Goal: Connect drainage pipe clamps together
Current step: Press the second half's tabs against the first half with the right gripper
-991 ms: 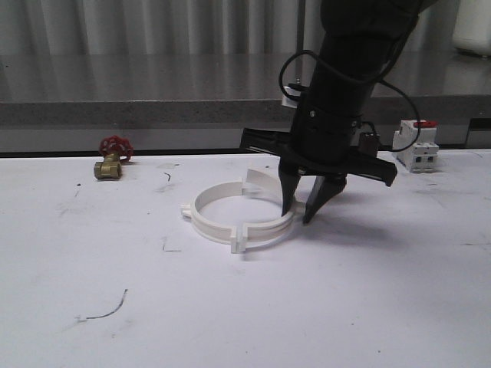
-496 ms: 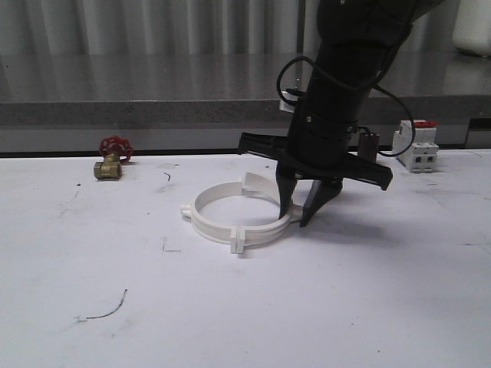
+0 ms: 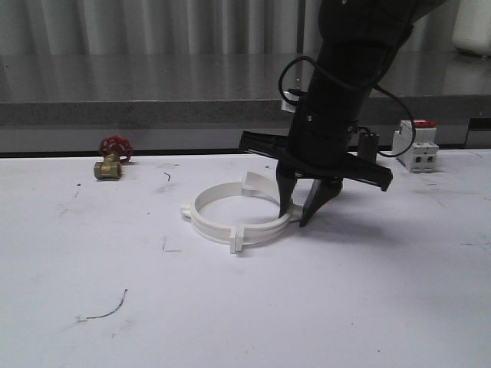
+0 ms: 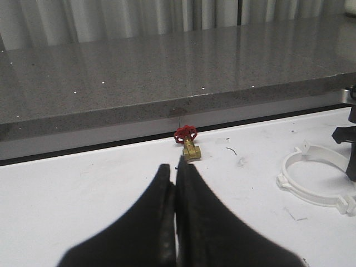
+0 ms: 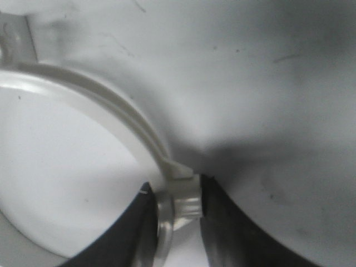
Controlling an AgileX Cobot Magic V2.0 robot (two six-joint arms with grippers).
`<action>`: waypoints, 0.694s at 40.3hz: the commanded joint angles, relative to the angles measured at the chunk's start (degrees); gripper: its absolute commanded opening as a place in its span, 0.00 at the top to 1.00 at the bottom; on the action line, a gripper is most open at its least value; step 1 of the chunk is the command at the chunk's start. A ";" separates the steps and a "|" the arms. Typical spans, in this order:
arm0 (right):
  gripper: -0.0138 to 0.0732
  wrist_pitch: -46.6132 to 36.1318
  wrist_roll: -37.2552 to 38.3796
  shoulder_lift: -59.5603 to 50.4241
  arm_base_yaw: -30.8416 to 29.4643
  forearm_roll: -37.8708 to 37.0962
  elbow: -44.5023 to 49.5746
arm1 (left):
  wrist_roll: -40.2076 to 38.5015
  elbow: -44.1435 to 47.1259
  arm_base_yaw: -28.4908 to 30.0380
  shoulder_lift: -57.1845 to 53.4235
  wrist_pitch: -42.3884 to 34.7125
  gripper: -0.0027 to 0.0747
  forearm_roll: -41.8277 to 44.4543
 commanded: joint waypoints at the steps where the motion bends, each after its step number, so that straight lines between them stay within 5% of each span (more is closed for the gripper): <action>1: 0.60 -1.79 -0.05 -2.07 -0.59 -0.66 -1.33 | -0.04 -1.61 0.12 0.80 -4.92 0.99 0.59; 28: 0.59 -1.15 -0.05 -2.07 -0.59 -0.75 -1.33 | -0.04 -1.61 0.12 0.80 -4.92 0.99 0.59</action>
